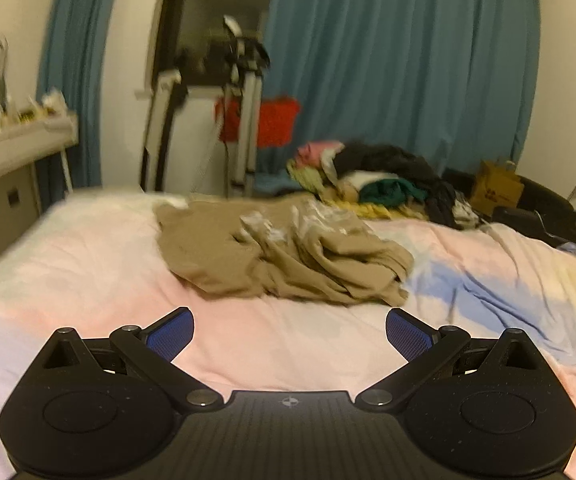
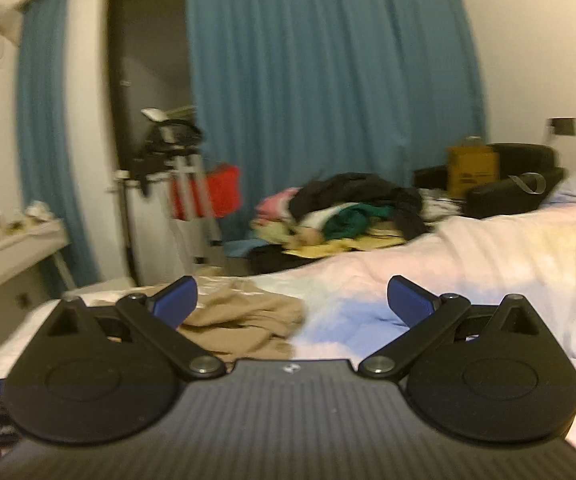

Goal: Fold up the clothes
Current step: 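Grasp the beige T-shirt with the left gripper and lift it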

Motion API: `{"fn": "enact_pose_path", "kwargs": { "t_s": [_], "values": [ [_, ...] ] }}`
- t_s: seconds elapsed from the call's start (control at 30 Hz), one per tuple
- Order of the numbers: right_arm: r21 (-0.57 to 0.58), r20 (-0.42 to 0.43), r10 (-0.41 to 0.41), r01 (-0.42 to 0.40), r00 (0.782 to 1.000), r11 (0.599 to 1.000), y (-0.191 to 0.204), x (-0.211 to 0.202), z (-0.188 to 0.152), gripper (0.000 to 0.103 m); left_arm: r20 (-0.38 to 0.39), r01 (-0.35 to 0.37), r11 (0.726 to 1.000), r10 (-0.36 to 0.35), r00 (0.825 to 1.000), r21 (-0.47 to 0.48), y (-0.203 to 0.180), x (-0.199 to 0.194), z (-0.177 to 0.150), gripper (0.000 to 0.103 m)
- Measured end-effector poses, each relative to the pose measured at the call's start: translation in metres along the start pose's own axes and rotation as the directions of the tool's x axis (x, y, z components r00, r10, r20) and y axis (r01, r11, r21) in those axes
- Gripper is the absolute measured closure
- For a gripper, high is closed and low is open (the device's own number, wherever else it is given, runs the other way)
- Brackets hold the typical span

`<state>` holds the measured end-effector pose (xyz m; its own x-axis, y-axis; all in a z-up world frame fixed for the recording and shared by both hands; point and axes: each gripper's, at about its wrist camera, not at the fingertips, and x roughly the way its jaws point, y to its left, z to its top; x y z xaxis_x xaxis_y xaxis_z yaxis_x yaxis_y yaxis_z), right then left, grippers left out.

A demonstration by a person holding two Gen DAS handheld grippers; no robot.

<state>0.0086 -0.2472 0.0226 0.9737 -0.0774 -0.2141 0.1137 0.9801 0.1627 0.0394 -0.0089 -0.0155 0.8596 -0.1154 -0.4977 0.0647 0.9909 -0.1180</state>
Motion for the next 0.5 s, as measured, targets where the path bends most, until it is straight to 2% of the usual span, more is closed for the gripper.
{"fn": "enact_pose_path", "kwargs": {
  "t_s": [0.1, 0.2, 0.3, 0.4, 0.43, 0.47, 0.5],
  "values": [
    [-0.020, -0.032, -0.033, 0.032, 0.999, 0.999, -0.005, 0.010, -0.008, 0.000, -0.113, 0.083, 0.993, -0.092, 0.989, -0.084, -0.001, 0.047, 0.011, 0.000],
    [0.022, -0.087, -0.035, 0.037, 0.996, 0.999, -0.015, 0.027, -0.014, 0.000, -0.213, 0.156, 0.963, -0.204, 0.955, -0.222, 0.001, 0.102, 0.022, 0.003],
    [0.053, -0.129, -0.038, 0.045, 0.991, 0.998, -0.022, 0.043, -0.023, 0.000, -0.213, 0.161, 0.939, -0.231, 0.949, -0.303, 0.002, 0.148, 0.029, 0.005],
    [0.074, -0.155, -0.033, 0.045, 0.987, 0.996, -0.031, 0.057, -0.035, 0.000, -0.216, 0.149, 0.931, -0.229, 0.949, -0.332, -0.002, 0.193, 0.029, 0.018],
    [0.081, -0.159, -0.029, 0.042, 0.987, 0.996, -0.034, 0.061, -0.040, 0.000, -0.219, 0.150, 0.931, -0.231, 0.948, -0.332, -0.003, 0.202, 0.029, 0.026],
    [0.095, -0.144, -0.037, 0.051, 0.989, 0.994, -0.038, 0.062, -0.045, 0.000, -0.210, 0.149, 0.934, -0.225, 0.952, -0.325, -0.003, 0.210, 0.029, 0.035],
    [0.109, -0.110, -0.052, 0.064, 0.993, 0.992, -0.042, 0.064, -0.049, 0.000, -0.200, 0.147, 0.936, -0.218, 0.955, -0.320, -0.002, 0.218, 0.028, 0.039]
  ]
}}
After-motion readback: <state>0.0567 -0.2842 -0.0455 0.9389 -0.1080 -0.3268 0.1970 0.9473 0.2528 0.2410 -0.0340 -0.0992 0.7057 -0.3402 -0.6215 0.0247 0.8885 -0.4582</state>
